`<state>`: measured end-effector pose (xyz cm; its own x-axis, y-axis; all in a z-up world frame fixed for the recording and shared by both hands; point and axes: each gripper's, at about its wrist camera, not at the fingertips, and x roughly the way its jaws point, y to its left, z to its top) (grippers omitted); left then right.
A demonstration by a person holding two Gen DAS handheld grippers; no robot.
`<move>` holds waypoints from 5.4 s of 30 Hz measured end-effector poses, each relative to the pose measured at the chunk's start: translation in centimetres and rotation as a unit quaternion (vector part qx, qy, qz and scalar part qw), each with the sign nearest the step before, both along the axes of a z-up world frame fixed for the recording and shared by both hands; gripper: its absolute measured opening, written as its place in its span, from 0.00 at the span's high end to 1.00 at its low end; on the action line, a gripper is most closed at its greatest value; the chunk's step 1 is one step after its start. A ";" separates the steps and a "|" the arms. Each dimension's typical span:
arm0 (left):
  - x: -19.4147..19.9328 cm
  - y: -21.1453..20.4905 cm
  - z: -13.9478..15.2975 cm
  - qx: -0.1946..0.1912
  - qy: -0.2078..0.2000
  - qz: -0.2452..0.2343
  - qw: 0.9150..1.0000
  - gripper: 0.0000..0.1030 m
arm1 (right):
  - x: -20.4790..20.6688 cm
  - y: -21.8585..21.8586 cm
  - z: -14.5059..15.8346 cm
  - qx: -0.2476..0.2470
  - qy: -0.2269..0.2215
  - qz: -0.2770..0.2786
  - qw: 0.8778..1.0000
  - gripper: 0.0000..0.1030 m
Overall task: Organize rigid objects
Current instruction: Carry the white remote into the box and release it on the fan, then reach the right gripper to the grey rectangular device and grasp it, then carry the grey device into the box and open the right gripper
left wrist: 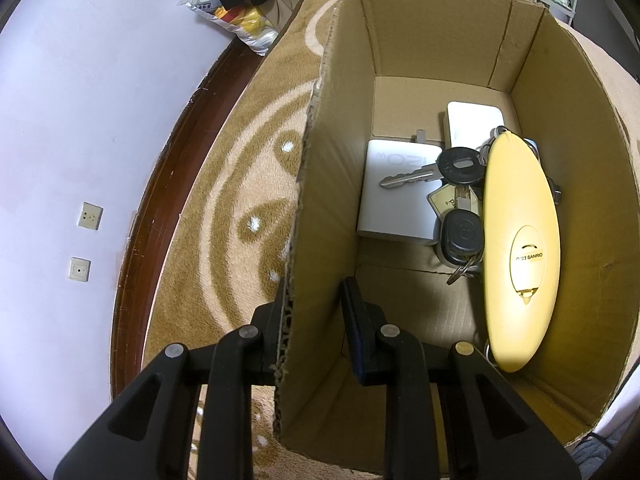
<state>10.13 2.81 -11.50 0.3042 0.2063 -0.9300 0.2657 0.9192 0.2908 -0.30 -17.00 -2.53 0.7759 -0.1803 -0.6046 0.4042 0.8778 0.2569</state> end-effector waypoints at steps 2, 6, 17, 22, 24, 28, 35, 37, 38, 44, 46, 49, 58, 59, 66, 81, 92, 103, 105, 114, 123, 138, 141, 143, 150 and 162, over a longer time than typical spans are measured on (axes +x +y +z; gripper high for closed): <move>0.0 0.0 0.0 0.001 0.000 0.000 1.000 0.77 | -0.1 0.3 1.5 -0.003 -0.018 0.007 1.000 0.58; 0.0 0.0 0.0 -0.001 0.001 0.000 1.000 0.77 | 0.1 0.7 3.0 0.019 -0.046 0.028 0.998 0.58; -0.1 -0.3 -0.1 0.006 -0.001 -0.003 1.000 0.77 | 0.8 4.3 3.2 0.048 -0.068 0.088 0.993 0.58; -0.1 -0.3 -0.1 0.004 0.000 -0.002 1.000 0.77 | 2.0 6.2 2.3 0.042 -0.050 0.115 0.991 0.58; 0.0 -0.3 -0.1 0.002 0.001 -0.001 1.000 0.77 | 2.6 6.5 1.7 0.040 -0.037 0.118 0.991 0.58; 0.2 -0.3 -0.1 -0.003 0.003 0.001 1.000 0.77 | 3.9 6.3 -0.2 0.056 -0.012 0.115 0.992 0.58; 0.3 -0.2 -0.1 -0.005 0.004 0.001 1.000 0.77 | 5.7 6.0 -2.5 0.068 0.014 0.126 0.990 0.58; 0.3 -0.2 -0.1 -0.006 0.004 0.002 1.000 0.77 | 6.1 6.4 -2.9 0.053 0.022 0.132 0.990 0.58; 0.3 -0.1 -0.1 -0.006 0.004 0.001 1.000 0.77 | 6.2 6.5 -2.9 0.047 0.022 0.132 0.990 0.58; 0.2 -0.2 -0.3 -0.004 0.005 0.000 1.000 0.77 | 6.6 6.1 -3.0 0.032 0.027 0.121 0.992 0.58; 0.2 -0.3 -0.4 -0.002 0.005 -0.002 1.000 0.77 | 6.5 5.8 -2.8 0.031 0.026 0.119 0.992 0.58; 0.3 -0.3 -0.4 -0.002 0.006 -0.002 1.000 0.77 | 6.3 5.6 -2.2 0.017 0.021 0.117 0.993 0.58; 0.3 -0.5 -0.4 0.001 0.005 -0.002 1.000 0.77 | 6.0 4.5 -0.6 -0.009 0.025 0.117 0.993 0.41; 0.3 -0.5 -0.4 0.001 0.005 -0.002 1.000 0.77 | 5.9 4.2 -0.5 -0.004 0.025 0.116 0.993 0.35; 0.3 -0.5 -0.4 0.001 0.005 -0.002 1.000 0.77 | 4.8 2.1 0.4 -0.015 0.020 0.091 0.996 0.10; 0.2 -0.5 -0.4 0.005 0.005 -0.003 1.000 0.76 | 3.1 -2.8 -0.2 -0.035 0.037 0.037 0.998 0.00; 0.2 -0.5 -0.4 0.005 0.005 -0.003 1.000 0.76 | 1.9 -4.7 -4.4 -0.034 0.071 0.011 0.997 0.00; 0.1 -0.4 -0.5 0.006 0.007 -0.003 1.000 0.76 | 1.3 -5.9 -8.2 0.000 0.120 -0.004 0.993 0.00; 0.2 -0.3 -0.5 0.006 0.007 -0.003 1.000 0.76 | 1.2 -6.2 -9.2 0.008 0.124 -0.005 0.992 0.00; 0.2 -0.4 -0.4 0.006 0.007 -0.003 1.000 0.76 | 1.0 -7.0 -12.3 0.028 0.172 -0.020 0.984 0.04; 0.2 -0.3 -0.4 0.007 0.007 -0.003 1.000 0.76 | 0.7 -7.0 -13.7 0.027 0.213 -0.027 0.976 0.10; 0.3 -0.4 -0.3 0.007 0.007 -0.003 1.000 0.76 | -0.5 -7.5 -13.6 0.009 0.230 -0.046 0.972 0.38; 0.3 -0.4 -0.2 0.009 0.006 -0.005 1.000 0.76 | -0.5 -7.1 -13.6 -0.001 0.231 -0.054 0.971 0.40; 0.3 -0.4 -0.2 0.009 0.006 -0.005 1.000 0.76 | -0.3 -6.8 -13.6 -0.003 0.230 -0.056 0.972 0.43; 0.3 -0.4 -0.2 0.011 0.006 -0.006 1.000 0.76 | 0.1 -6.3 -13.3 0.004 0.216 -0.061 0.975 0.44; 0.3 -0.6 -0.3 0.011 0.005 -0.005 1.000 0.76 | 1.4 -4.1 -11.1 0.013 0.169 -0.018 0.985 0.46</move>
